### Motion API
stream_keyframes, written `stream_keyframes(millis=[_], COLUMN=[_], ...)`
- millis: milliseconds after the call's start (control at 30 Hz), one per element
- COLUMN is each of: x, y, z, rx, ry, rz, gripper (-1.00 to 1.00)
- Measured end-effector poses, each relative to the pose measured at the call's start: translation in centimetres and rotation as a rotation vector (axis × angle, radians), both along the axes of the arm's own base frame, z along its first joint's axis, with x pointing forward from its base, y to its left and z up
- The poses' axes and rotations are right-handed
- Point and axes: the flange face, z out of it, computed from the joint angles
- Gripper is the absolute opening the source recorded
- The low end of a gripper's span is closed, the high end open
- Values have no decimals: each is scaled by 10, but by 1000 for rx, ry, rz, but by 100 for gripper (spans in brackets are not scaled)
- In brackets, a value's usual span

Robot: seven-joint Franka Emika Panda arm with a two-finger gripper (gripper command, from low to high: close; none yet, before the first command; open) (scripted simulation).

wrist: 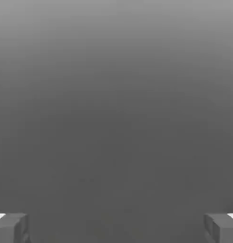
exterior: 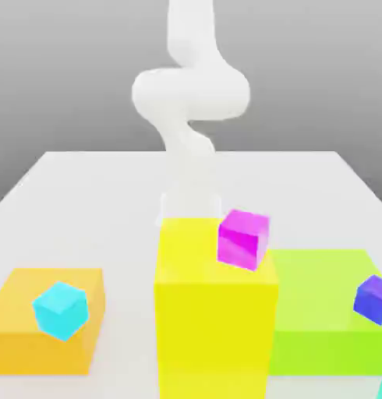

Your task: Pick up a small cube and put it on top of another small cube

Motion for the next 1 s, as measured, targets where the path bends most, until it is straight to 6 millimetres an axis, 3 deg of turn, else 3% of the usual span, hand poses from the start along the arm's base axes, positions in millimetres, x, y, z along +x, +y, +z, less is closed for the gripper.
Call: stream_keyframes(millis=[267,533,800,1000], x=[89,148,171,162], y=[59,129,204,254], z=[-87,-197,-326,-431], rx=[56,85,88,75], ry=[184,365,543,672], rz=[-28,-64,-108,-155], gripper=[0,0,0,0])
